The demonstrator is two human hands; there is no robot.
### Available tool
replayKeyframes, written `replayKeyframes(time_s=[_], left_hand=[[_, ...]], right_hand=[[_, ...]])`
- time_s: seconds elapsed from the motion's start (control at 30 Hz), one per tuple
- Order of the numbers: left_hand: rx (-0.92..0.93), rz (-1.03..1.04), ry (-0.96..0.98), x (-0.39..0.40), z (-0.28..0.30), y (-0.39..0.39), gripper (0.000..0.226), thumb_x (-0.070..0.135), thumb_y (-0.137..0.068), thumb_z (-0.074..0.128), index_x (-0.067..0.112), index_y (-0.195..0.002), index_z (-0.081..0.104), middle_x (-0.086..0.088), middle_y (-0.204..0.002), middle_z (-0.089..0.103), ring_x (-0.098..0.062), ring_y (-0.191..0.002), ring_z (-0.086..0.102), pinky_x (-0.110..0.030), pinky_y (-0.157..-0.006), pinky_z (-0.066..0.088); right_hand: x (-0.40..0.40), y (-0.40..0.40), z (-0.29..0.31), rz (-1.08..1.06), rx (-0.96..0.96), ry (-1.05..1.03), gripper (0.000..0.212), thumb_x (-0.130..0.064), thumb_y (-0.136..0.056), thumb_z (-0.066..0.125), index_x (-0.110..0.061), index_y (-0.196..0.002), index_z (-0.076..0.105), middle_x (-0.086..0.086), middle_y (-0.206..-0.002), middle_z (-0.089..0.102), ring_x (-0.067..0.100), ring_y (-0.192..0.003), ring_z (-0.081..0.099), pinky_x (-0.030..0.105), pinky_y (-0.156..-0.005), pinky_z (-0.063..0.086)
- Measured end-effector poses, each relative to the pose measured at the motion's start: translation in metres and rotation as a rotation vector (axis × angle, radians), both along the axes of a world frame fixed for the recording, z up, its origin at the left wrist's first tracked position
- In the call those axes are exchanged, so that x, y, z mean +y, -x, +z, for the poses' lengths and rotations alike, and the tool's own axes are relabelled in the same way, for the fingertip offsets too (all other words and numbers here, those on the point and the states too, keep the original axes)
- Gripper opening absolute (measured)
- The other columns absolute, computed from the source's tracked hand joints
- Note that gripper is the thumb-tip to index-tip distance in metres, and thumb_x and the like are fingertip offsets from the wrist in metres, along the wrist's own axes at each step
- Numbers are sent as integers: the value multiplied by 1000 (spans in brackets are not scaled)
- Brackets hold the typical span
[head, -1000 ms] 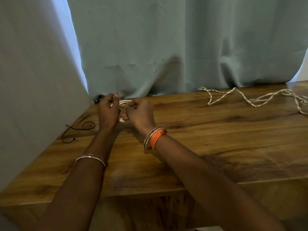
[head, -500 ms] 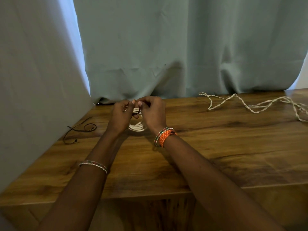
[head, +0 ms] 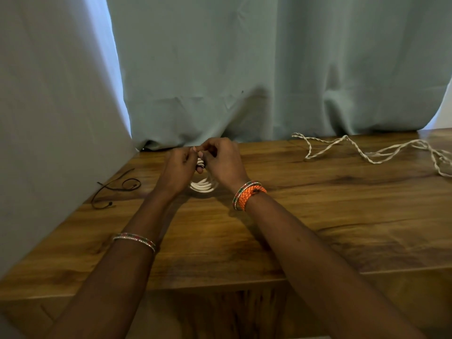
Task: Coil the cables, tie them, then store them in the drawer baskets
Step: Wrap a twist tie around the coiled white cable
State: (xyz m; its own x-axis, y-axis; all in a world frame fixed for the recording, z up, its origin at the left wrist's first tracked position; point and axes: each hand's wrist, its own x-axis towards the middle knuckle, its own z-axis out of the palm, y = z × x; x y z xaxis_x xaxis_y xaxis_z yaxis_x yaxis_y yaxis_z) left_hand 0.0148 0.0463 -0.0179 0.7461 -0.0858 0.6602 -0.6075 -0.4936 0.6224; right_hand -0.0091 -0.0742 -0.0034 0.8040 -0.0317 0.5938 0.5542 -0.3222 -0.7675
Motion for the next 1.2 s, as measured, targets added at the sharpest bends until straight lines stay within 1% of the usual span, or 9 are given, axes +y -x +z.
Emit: replayKeyframes(time_s=[0.17, 0.43, 0.63, 0.7, 0.77, 0.87, 0.97, 1.07, 1.2], left_hand=[[-25, -49, -61, -5, 5, 7, 19, 14, -96, 48, 14, -90, 66, 2, -56, 58, 3, -44, 55, -5, -42, 34], [99, -115, 14, -1, 8, 1, 14, 30, -91, 58, 19, -84, 61, 3, -50, 61, -21, -51, 51, -20, -41, 36], [139, -145, 50, -1, 6, -1, 12, 28, -92, 56, 26, -80, 57, 1, -52, 59, -22, -51, 52, -16, -34, 33], [92, -105, 40, -1, 4, -4, 16, 22, -94, 52, 27, -79, 55, -1, -54, 58, -14, -45, 49, -16, -37, 33], [39, -61, 28, 0, 2, -6, 17, 19, -95, 50, 26, -79, 53, -4, -57, 59, -9, -43, 50, -18, -39, 36], [-64, -28, -30, 3, 0, -9, 12, 18, -94, 49, 19, -83, 53, -6, -61, 62, -18, -55, 63, -28, -51, 47], [-69, 26, -31, 2, -5, -12, 11, 19, -94, 48, 16, -84, 51, -5, -62, 63, -22, -62, 66, -33, -56, 48], [13, 85, 102, 2, -8, -18, 10, 23, -93, 46, 22, -83, 48, -10, -66, 65, -23, -60, 62, -30, -48, 42], [46, 125, 217, 7, -6, -19, 8, 17, -93, 45, 15, -86, 47, -16, -72, 65, 0, -40, 49, -23, -41, 35]], right_hand=[[0, -5, -4, -162, -3, -106, 12, 7, -83, 56, 4, -74, 64, 9, -71, 62, 2, -58, 55, 1, -46, 36], [2, -3, -2, -188, -12, -186, 16, 9, -82, 53, 4, -73, 65, 14, -73, 65, 9, -61, 55, 3, -43, 36], [2, -5, -2, -156, 1, -183, 16, 8, -83, 57, 0, -74, 67, 3, -67, 62, -2, -55, 55, 4, -47, 39], [1, -8, -2, -158, 1, -204, 14, 6, -83, 59, -2, -78, 70, 5, -72, 66, 6, -66, 62, 11, -59, 50], [1, -14, -5, -152, 23, -222, 15, 5, -84, 58, -3, -85, 71, 9, -81, 69, 19, -80, 67, 29, -73, 58], [5, -19, -7, -170, 62, -236, 21, 1, -81, 61, -18, -88, 65, 3, -75, 68, 30, -94, 64, 44, -79, 57], [5, -20, -7, -170, 72, -222, 19, 1, -82, 61, -18, -83, 63, 6, -75, 68, 30, -92, 65, 43, -76, 58], [2, -16, -10, -188, 33, -135, 21, 3, -83, 60, -16, -77, 65, 12, -84, 67, 26, -88, 65, 38, -77, 58], [0, -4, -6, -227, -47, 99, 15, 2, -80, 58, -8, -79, 68, 5, -82, 64, 12, -75, 58, 23, -65, 45]])
